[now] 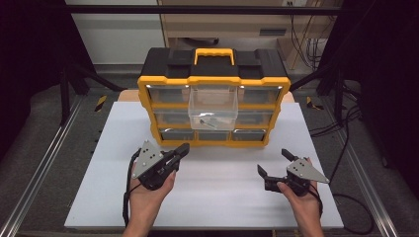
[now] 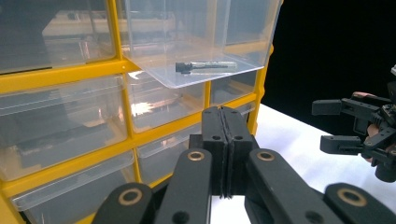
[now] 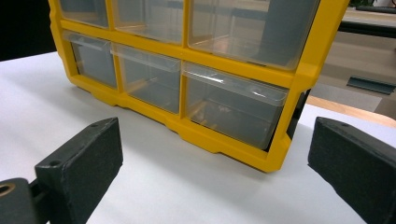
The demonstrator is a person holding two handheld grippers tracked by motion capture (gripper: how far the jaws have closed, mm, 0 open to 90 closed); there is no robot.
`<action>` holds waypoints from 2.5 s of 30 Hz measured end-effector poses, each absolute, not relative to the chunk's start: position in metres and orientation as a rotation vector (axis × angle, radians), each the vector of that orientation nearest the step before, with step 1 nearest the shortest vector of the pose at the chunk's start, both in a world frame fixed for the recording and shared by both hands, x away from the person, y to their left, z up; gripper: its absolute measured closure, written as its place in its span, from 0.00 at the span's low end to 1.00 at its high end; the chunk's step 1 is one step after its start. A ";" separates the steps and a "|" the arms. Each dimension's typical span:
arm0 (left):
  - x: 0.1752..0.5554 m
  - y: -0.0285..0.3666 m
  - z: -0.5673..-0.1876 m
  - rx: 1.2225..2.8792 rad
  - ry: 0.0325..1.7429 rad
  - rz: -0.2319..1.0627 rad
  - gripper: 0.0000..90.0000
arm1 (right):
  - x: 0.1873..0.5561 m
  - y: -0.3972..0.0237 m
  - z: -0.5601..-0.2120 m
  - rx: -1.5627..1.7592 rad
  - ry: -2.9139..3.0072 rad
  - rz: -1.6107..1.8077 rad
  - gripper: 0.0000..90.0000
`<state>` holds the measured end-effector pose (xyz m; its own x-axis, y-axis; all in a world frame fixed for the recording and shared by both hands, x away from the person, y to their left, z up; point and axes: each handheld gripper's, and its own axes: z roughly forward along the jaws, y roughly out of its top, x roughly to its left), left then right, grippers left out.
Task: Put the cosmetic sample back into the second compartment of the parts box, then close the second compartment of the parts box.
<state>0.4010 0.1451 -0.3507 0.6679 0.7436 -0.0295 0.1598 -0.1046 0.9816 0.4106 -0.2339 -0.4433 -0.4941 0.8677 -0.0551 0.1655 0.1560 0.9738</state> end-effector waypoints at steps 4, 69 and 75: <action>0.404 0.143 -0.350 1.629 0.769 0.565 1.00 | 0.411 -0.234 -0.443 0.985 1.788 1.378 0.04; 0.448 0.076 -0.324 1.625 0.782 0.650 1.00 | 0.411 -0.236 -0.444 0.996 1.779 1.396 0.03; 0.452 0.076 -0.322 1.634 0.783 0.657 1.00 | 0.411 -0.235 -0.443 0.993 1.778 1.397 0.03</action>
<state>0.4517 0.0762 -0.3219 0.6204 0.7843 0.0092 0.1451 -0.1263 0.9813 0.4106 -0.2351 -0.4432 -0.4942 0.8683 -0.0427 0.1639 0.1412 0.9763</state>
